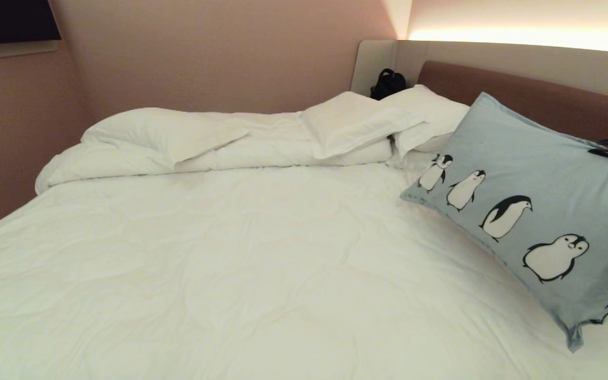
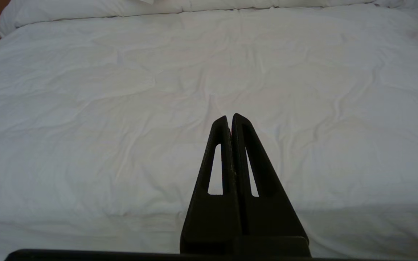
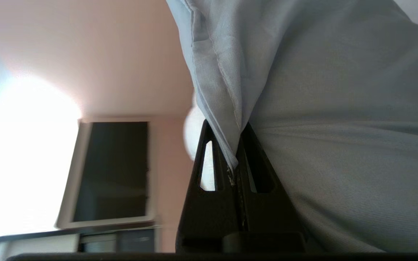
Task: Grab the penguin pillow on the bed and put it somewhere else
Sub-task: Place the pillow at the bedside
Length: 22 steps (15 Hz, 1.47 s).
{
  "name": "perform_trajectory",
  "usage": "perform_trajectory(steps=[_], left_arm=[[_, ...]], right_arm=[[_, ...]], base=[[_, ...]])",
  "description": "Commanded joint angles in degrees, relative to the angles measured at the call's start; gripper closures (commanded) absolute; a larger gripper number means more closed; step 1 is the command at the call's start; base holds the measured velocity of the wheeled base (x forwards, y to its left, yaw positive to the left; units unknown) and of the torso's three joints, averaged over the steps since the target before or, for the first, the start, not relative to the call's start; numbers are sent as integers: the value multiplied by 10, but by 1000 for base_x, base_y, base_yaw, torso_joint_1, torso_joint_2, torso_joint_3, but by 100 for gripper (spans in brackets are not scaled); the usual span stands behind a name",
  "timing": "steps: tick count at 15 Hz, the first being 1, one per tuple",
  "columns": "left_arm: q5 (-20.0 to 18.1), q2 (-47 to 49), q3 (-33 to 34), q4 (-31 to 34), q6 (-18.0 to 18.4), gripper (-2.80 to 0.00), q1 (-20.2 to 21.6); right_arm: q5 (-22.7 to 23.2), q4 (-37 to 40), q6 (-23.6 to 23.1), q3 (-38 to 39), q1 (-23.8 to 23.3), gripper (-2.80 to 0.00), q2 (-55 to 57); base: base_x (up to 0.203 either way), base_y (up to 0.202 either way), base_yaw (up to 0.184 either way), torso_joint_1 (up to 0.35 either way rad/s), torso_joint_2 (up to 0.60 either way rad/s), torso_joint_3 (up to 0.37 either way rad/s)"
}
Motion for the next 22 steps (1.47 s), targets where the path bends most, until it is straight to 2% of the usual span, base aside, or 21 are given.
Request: perform_trajectory(steps=[1,6,9,11,15,22], left_arm=[[0,0,0,0,0,0,0],[0,0,0,0,0,0,0],[0,0,0,0,0,0,0],[0,0,0,0,0,0,0],[0,0,0,0,0,0,0],[0,0,0,0,0,0,0]], right_arm=[[14,-162,128,19,-8,0,14],[21,-375,225,96,-18,0,39],[35,-475,323,123,-29,0,46],[41,-500,371,124,-33,0,40],[42,-515,424,122,-39,0,18],[54,-509,430,147,-42,0,4]], base=[[0,0,0,0,0,0],[0,0,0,0,0,0],[0,0,0,0,0,0],[0,0,0,0,0,0],[0,0,0,0,0,0],[0,0,0,0,0,0]])
